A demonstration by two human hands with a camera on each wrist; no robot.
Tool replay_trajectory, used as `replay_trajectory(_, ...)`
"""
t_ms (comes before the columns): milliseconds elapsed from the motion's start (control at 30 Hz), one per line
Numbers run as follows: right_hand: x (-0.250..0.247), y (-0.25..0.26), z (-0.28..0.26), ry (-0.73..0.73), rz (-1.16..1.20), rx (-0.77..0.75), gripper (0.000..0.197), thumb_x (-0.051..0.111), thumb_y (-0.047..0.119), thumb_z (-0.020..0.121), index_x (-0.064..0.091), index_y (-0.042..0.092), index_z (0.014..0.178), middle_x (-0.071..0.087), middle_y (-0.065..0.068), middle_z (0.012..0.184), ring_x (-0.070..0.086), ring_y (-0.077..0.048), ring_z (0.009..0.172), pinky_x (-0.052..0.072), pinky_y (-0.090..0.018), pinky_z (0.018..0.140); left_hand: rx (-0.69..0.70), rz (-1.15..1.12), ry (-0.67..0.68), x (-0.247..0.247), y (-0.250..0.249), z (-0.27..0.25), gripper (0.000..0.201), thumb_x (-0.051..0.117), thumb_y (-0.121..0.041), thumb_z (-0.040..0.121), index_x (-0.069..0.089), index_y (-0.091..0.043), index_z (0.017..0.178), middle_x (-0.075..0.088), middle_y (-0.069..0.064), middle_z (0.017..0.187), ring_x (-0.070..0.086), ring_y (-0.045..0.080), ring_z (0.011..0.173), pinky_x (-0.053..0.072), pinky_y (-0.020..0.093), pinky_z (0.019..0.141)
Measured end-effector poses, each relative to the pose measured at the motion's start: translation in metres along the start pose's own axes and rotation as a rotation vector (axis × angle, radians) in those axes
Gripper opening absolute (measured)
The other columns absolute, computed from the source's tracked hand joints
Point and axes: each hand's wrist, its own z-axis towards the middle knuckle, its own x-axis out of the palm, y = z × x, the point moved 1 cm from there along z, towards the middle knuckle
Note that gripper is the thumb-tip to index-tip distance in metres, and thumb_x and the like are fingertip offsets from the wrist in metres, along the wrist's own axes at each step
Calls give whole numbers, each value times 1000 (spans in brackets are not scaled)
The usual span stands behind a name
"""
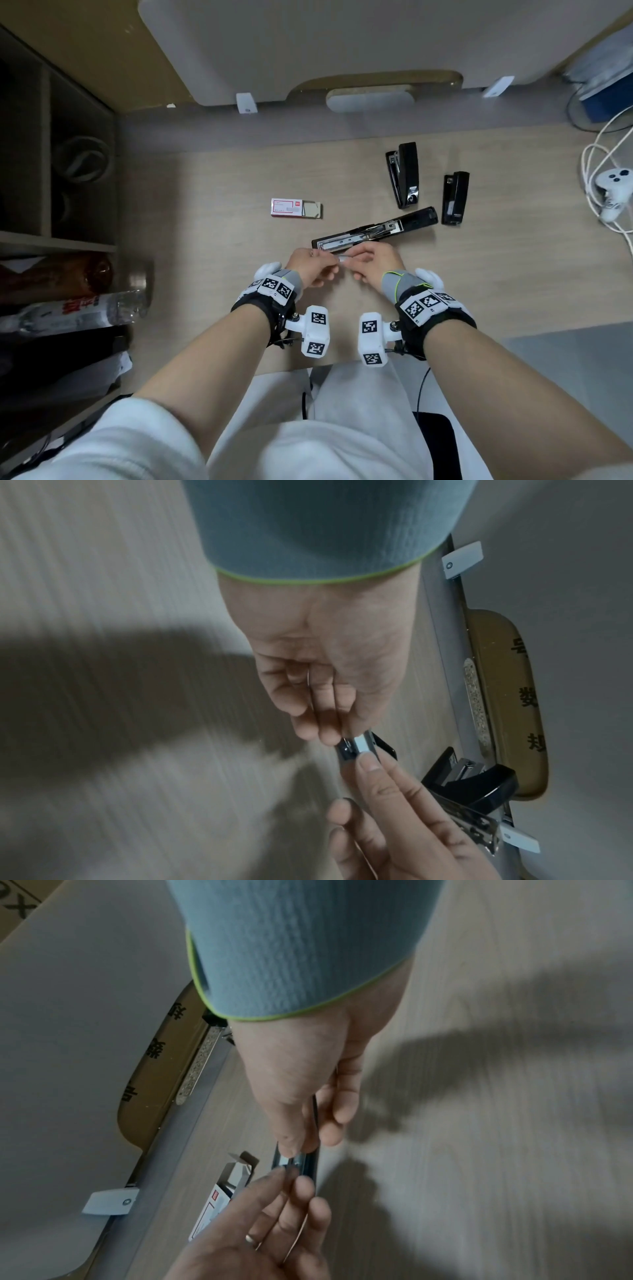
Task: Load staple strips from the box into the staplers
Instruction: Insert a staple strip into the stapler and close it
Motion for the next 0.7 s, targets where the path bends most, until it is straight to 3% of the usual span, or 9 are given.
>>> replay_trajectory(133, 3, 6, 0, -48, 7, -2, 18, 81, 18, 76, 66, 26, 82, 63, 11, 57, 59, -18, 51, 48, -34, 59, -34, -62, 21, 1, -5, -2, 11, 60, -17, 88, 68, -10, 85, 68, 7, 75, 56, 12, 52, 39, 19, 50)
replay_trajectory(300, 4, 13, 1, -41, -8, 4, 16, 79, 17, 77, 65, 24, 75, 67, 5, 64, 60, -20, 54, 50, -38, 63, -48, -101, 47, -3, -6, -4, 28, 59, -34, 91, 73, -10, 88, 70, 6, 78, 60, 13, 57, 40, 19, 48)
replay_trajectory(400, 7, 13, 2, -42, -26, 2, 16, 78, 14, 79, 66, 24, 74, 66, 3, 61, 59, -18, 52, 50, -37, 64, -94, -149, 45, -7, -6, -2, 33, 54, -36, 90, 71, -8, 92, 71, 6, 79, 61, 16, 60, 41, 21, 50)
replay_trajectory(533, 8, 17, 0, -27, -56, 13, 16, 76, 12, 79, 68, 25, 74, 65, 1, 63, 57, -17, 50, 50, -37, 61, -48, -128, 53, -12, -4, -1, 17, 68, -27, 88, 70, -10, 88, 72, 6, 80, 61, 12, 55, 45, 21, 49)
replay_trajectory(700, 7, 24, 0, -17, -71, 25, 22, 66, 3, 77, 69, 24, 81, 61, 6, 63, 54, -15, 46, 48, -32, 58, 27, -196, 33, -15, -2, 0, 3, 73, -10, 85, 72, -9, 87, 73, 7, 80, 62, 11, 57, 53, 20, 53)
